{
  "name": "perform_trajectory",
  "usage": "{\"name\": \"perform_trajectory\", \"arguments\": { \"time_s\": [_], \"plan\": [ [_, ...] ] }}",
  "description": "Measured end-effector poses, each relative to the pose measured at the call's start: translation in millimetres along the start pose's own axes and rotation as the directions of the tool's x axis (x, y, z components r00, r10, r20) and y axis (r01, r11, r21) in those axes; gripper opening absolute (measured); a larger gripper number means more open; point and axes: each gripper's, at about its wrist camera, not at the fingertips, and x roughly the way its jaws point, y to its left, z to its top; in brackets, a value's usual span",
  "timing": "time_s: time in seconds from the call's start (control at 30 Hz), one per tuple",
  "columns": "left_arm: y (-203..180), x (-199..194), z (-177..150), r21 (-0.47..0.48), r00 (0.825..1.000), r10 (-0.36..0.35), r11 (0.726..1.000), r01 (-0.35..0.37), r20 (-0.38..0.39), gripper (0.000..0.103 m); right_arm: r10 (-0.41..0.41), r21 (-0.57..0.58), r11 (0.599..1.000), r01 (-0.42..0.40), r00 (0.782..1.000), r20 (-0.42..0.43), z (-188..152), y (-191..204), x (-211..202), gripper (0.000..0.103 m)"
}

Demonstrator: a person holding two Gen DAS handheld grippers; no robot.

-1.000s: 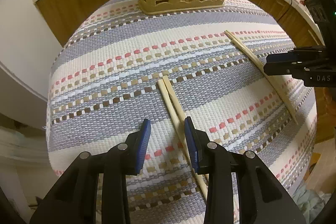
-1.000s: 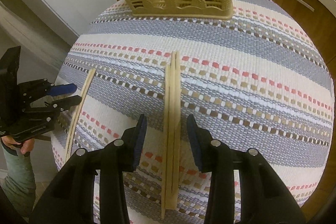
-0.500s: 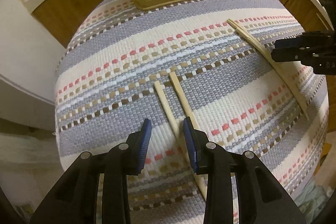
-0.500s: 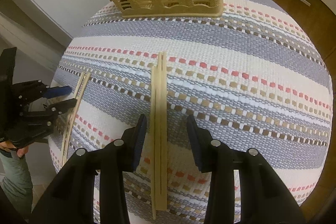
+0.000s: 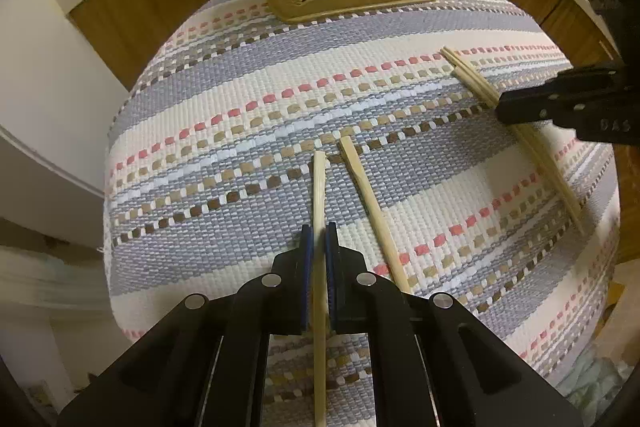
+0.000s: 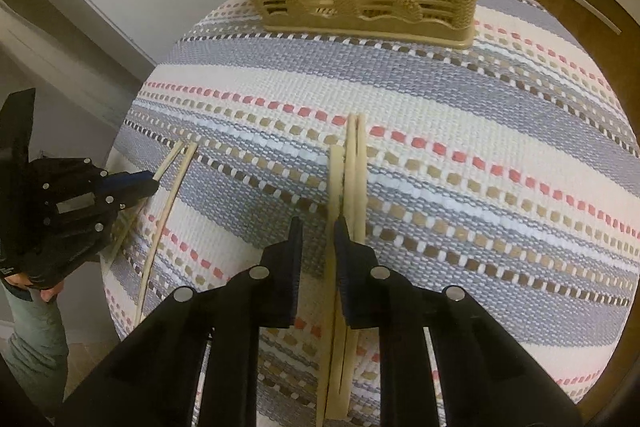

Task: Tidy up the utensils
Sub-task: 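Grasp a wooden chopstick with left tool while right tool grasps a chopstick pair, then lift both held chopsticks and carry them above the utensil holder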

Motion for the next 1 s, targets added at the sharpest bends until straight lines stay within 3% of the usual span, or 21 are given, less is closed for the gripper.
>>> {"name": "perform_trajectory", "arguments": {
  "time_s": [0.23, 0.43, 0.5, 0.6, 0.73, 0.83, 0.93, 1.0],
  "plan": [
    [2, 0, 0, 0.002, 1.000, -0.011, 1.000, 0.011, -0.020, 0.005, -0.085, -0.064, 0.995, 0.082, 0.995, -0.055, 1, 20, 13, 0.014],
    [-8, 4, 12, 0.106, 0.993, 0.020, 0.994, -0.008, -0.117, 0.006, -0.186, -0.146, 0.976, 0.162, 0.968, -0.169, 18, 36, 27, 0.014],
    [-11, 5, 15, 0.125, 0.991, 0.031, 0.992, -0.015, -0.132, 0.006, -0.221, -0.172, 0.967, 0.191, 0.959, -0.177, 20, 41, 30, 0.007],
    [-17, 5, 17, 0.138, 0.990, 0.054, 0.990, -0.036, -0.127, 0.004, -0.250, -0.207, 0.954, 0.217, 0.957, -0.150, 18, 48, 32, 0.005],
    [-22, -1, 16, 0.113, 0.996, 0.049, 0.993, -0.040, -0.076, 0.004, -0.178, -0.225, 0.963, 0.147, 0.977, -0.121, 3, 51, 26, 0.004],
    [-16, -20, 18, 0.061, 1.000, 0.003, 0.998, -0.004, 0.025, 0.004, -0.139, -0.247, 0.961, 0.122, 0.989, -0.054, -4, 55, 11, 0.004],
    [-9, -51, 24, 0.008, 0.988, -0.043, 0.999, 0.042, 0.151, 0.004, -0.088, -0.264, 0.960, 0.099, 0.995, 0.050, -9, 60, -17, 0.004],
    [-5, -77, 28, -0.014, 0.966, -0.061, 0.998, 0.067, 0.252, 0.004, -0.050, -0.265, 0.961, 0.080, 0.992, 0.117, -11, 62, -38, 0.004]
  ]
}}
